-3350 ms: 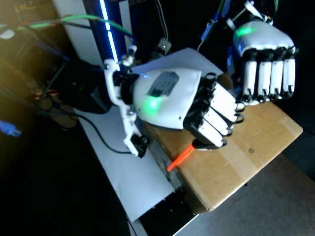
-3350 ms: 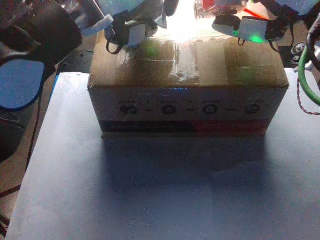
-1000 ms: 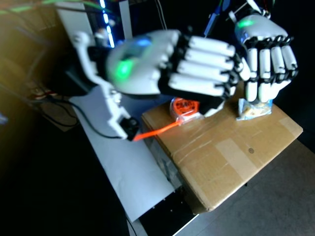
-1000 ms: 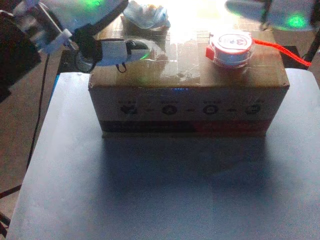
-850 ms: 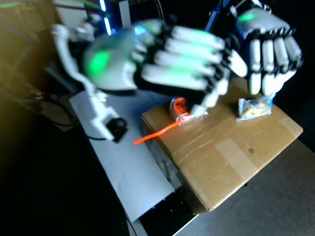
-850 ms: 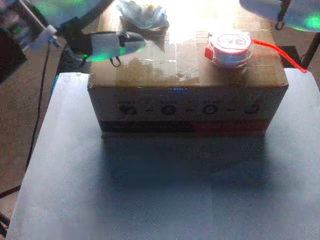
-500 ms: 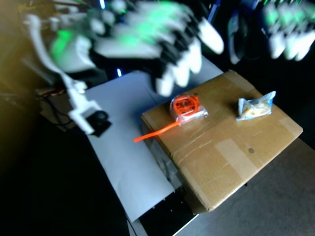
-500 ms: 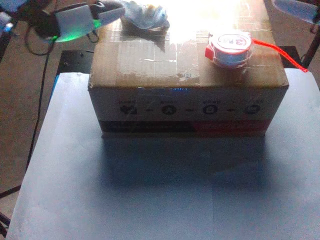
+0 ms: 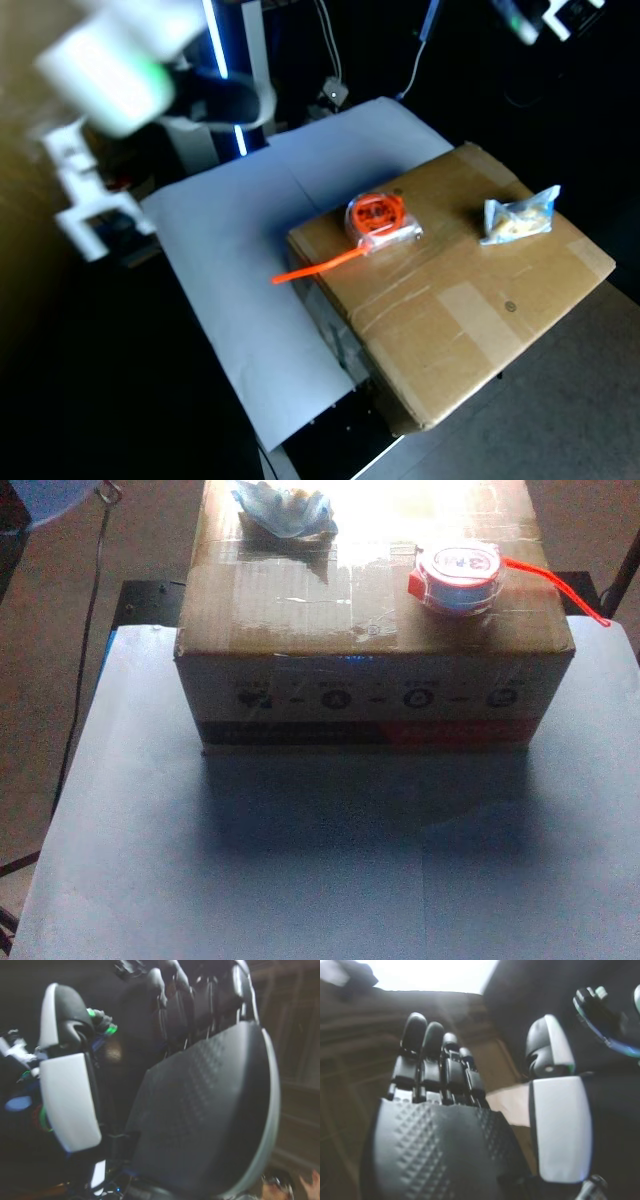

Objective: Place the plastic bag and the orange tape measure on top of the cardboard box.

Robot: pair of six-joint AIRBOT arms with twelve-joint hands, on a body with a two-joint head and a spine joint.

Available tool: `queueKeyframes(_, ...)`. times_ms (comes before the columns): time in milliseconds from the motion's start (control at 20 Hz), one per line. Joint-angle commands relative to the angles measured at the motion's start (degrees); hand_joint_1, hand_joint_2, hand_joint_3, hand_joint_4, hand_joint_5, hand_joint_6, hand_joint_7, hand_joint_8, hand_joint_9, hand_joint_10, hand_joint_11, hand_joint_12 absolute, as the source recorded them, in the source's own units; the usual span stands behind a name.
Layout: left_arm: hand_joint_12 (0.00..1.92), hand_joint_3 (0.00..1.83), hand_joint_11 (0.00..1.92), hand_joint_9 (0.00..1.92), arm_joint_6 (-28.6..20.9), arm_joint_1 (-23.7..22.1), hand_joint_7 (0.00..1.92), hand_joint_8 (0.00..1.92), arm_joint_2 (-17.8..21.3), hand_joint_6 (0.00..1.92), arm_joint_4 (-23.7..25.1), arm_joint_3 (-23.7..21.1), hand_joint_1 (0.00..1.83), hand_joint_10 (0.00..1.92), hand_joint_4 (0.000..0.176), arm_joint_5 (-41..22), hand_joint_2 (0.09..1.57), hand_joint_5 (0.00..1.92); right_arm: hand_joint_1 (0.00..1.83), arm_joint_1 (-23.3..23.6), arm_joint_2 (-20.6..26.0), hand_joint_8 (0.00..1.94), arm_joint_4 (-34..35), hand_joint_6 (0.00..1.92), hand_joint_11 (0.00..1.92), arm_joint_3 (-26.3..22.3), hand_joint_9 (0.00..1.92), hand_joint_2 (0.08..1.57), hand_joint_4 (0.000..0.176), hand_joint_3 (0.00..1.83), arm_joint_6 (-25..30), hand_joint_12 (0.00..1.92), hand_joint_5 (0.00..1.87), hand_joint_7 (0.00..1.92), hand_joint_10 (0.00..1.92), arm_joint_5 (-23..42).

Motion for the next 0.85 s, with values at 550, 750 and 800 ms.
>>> queueKeyframes(550, 1.22, 0.01, 0.00, 0.04, -14.8, 7.2, 0.21, 0.02, -0.1, 0.00, -0.7, 2.9, 0.00, 0.73, 0.052, 26.4, 1.27, 0.00, 0.27, 6.5, -2.3, 0.04, -10.6, 0.15, 0.00, 2.3, 0.16, 1.24, 0.098, 0.00, 0.3, 1.54, 0.10, 0.25, 0.72, -6.2)
queueKeyframes(750, 0.00, 0.07, 0.00, 0.00, -14.8, 6.9, 0.00, 0.00, -1.7, 0.00, -0.6, 3.4, 0.00, 0.00, 0.176, 28.4, 1.43, 0.00, 0.15, 6.5, -2.2, 0.00, -11.7, 0.00, 0.00, 2.2, 0.01, 1.29, 0.148, 0.00, 2.5, 0.51, 0.00, 0.00, 0.01, -6.2)
queueKeyframes(800, 0.00, 0.07, 0.00, 0.00, -13.8, 8.4, 0.00, 0.00, -0.5, 0.00, -0.7, 2.0, 0.00, 0.00, 0.176, 31.0, 1.43, 0.00, 0.18, 6.5, -1.8, 0.00, -12.1, 0.00, 0.00, 1.9, 0.06, 1.30, 0.112, 0.00, 3.1, 0.46, 0.01, 0.01, 0.02, -6.2)
